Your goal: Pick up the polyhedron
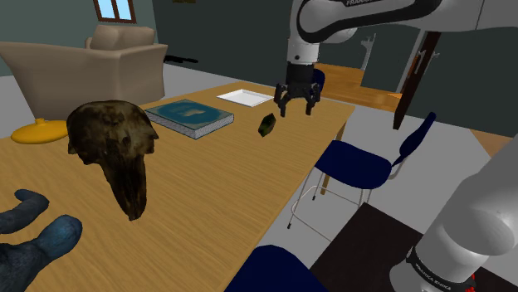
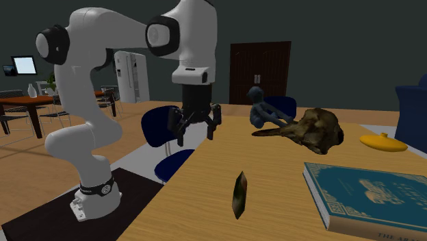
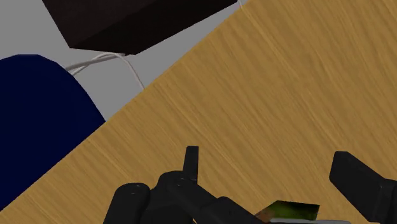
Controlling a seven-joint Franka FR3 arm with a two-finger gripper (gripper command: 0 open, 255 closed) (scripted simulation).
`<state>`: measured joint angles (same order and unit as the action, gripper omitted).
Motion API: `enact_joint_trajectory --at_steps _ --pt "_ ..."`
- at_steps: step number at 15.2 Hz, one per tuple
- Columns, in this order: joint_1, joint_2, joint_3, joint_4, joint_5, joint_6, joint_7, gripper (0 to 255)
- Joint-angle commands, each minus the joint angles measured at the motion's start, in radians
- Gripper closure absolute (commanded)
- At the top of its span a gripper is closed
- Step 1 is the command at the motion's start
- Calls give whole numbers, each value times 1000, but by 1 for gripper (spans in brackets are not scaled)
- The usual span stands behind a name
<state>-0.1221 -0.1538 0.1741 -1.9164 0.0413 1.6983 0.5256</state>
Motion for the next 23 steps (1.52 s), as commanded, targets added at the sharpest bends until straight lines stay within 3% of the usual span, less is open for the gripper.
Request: enact_joint_trajectory --at_steps 1,13,22,23 --pt "-9 78 5 65 -14 15 83 0" --pt "-28 516 -56 540 -84 -9 468 0" --pt "-30 516 -58 439 -84 93 470 0" --pt "-29 518 -57 439 -84 94 471 255"
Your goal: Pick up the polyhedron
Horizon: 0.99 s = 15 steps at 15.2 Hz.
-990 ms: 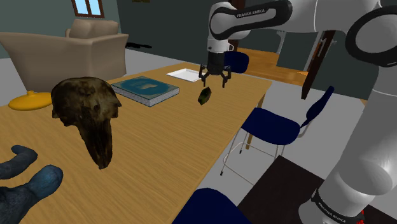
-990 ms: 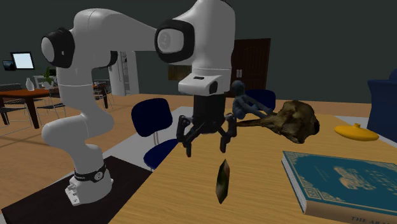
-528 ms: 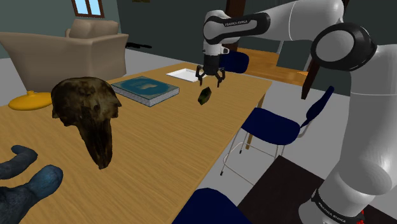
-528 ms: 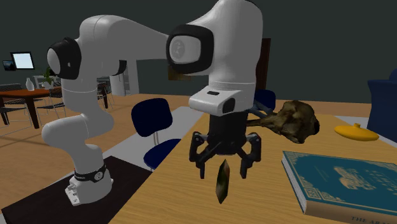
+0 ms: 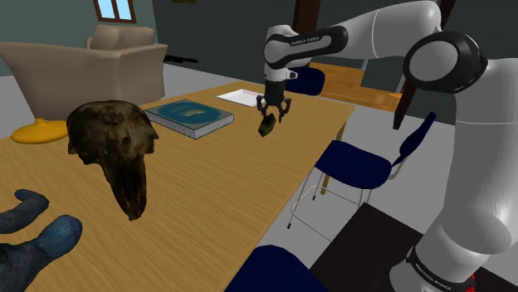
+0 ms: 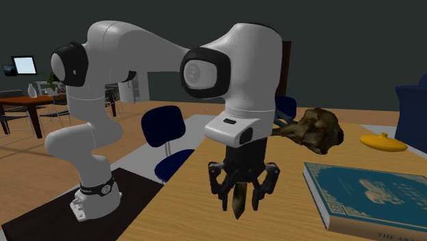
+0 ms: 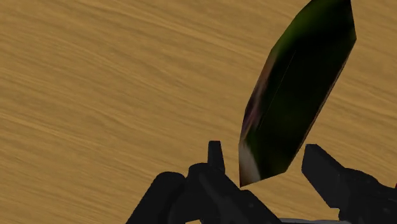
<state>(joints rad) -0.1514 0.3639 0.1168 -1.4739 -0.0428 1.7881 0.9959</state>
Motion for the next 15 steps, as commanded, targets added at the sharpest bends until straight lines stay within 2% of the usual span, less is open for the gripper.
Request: enact_joint_trajectory --at_steps 1,9,15 --pt "0 0 0 -3 0 4 1 255" --pt "-1 -1 0 -4 0 3 -1 255" --pt "1 -3 0 74 1 -77 -2 255"
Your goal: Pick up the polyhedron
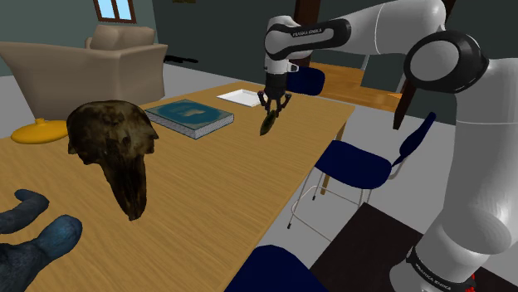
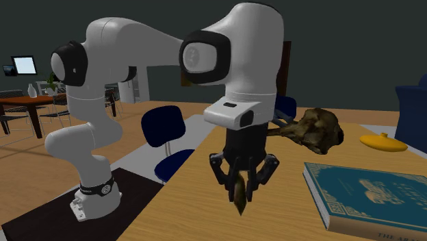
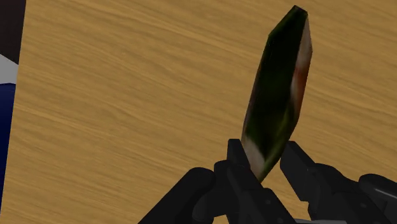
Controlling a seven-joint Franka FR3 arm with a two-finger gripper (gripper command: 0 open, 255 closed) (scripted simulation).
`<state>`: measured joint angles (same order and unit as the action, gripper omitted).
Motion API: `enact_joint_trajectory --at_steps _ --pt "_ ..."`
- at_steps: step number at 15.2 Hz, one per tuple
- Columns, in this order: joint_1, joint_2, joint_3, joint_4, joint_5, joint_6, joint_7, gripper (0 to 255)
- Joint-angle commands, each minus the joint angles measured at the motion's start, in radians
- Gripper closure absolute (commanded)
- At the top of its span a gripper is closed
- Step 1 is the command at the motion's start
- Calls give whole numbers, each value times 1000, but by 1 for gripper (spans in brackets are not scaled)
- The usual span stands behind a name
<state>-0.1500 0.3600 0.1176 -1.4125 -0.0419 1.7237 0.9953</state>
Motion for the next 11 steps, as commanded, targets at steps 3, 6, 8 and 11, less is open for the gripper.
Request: enact_joint_trajectory --at_steps 3,6,8,11 --pt "1 3 0 57 0 -54 -2 255" --pt "2 9 0 106 -1 -98 -2 255" --pt "4 14 0 141 -1 -127 -2 255" --pt "4 18 1 162 -2 -145 -2 255"
